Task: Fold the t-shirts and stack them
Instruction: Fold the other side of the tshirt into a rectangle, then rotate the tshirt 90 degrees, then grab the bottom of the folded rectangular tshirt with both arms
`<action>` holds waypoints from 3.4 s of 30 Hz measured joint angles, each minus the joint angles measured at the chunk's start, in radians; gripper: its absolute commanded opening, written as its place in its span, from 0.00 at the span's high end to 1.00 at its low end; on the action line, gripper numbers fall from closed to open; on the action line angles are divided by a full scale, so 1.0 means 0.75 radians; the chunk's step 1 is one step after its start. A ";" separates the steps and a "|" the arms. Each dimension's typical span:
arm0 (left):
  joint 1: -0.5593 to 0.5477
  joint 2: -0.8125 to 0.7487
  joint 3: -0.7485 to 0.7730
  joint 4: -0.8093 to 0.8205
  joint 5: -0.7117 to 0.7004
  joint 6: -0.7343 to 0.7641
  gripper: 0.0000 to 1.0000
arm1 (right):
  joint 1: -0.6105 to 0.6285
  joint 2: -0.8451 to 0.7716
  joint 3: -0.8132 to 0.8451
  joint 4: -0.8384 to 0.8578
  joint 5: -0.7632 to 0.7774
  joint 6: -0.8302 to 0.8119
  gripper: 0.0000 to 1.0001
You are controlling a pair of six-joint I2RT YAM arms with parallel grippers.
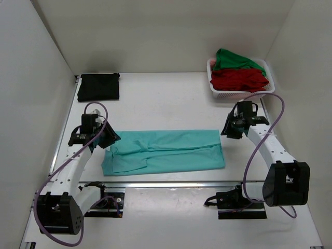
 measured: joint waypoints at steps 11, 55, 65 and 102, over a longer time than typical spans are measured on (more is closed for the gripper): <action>-0.162 0.249 -0.098 0.134 -0.065 -0.160 0.64 | 0.113 0.399 0.185 0.204 -0.171 -0.066 0.71; -0.331 2.279 2.574 0.008 0.480 -0.367 0.80 | 0.976 0.095 -0.097 0.349 -0.085 0.345 0.56; -0.592 0.672 0.883 -0.189 0.171 0.006 0.55 | 0.773 -0.280 -0.238 0.178 -0.017 0.209 0.41; -0.774 0.261 -0.277 0.220 0.099 -0.238 1.00 | 1.123 0.236 -0.207 0.203 -0.203 0.511 1.00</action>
